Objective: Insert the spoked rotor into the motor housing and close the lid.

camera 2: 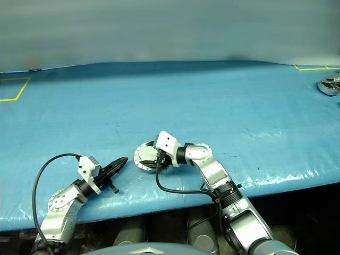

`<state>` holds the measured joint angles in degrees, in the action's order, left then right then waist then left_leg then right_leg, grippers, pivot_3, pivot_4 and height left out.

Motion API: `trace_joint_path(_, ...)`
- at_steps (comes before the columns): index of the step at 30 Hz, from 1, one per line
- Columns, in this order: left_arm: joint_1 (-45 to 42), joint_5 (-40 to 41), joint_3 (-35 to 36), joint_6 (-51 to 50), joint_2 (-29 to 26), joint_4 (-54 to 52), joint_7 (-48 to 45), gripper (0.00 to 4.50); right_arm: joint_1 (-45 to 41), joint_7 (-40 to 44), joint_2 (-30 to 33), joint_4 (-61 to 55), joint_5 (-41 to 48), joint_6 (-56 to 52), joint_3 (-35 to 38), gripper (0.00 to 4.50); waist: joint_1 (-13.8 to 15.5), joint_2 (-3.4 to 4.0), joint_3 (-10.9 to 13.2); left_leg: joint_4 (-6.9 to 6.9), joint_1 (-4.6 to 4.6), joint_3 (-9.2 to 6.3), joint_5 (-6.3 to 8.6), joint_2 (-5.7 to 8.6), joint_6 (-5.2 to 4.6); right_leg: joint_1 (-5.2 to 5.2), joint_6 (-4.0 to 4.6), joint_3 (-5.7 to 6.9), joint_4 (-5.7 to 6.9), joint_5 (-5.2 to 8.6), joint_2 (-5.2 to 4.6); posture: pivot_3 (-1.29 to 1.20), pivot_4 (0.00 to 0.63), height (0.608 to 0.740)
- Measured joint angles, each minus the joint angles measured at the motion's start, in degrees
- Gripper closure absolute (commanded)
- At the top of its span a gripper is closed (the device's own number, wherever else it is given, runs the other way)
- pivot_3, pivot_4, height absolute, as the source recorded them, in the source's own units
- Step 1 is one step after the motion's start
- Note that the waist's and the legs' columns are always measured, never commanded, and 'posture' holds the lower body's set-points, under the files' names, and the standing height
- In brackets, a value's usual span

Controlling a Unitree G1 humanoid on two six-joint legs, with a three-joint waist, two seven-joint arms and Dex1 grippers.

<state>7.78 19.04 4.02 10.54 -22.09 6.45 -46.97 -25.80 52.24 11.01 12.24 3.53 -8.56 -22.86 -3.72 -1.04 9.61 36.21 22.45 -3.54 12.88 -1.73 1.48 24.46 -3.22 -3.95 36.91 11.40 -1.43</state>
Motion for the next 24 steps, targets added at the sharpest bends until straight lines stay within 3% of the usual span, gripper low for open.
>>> trace_joint_path(11,0.0,0.1,0.0,-0.1,0.0,0.0,0.4,4.50,-1.5,-0.2,0.4,2.9,-1.5,3.0,-1.4,1.47,-0.1,-0.01,0.0,-0.01,-0.75,0.03,-0.01,-0.01,0.01,-0.72,0.06,-0.01,-0.04,0.05,-0.01,0.00,0.150,0.740)
trace_joint_path(24,0.4,0.2,0.0,-0.5,0.0,0.0,0.3,4.50,-3.2,0.7,0.0,5.4,1.2,-0.2,0.6,1.47,0.0,0.00,0.0,-0.06,-0.75,0.02,-0.03,0.00,-0.02,-0.70,0.06,-0.03,-0.05,0.05,-0.02,0.00,0.150,0.740)
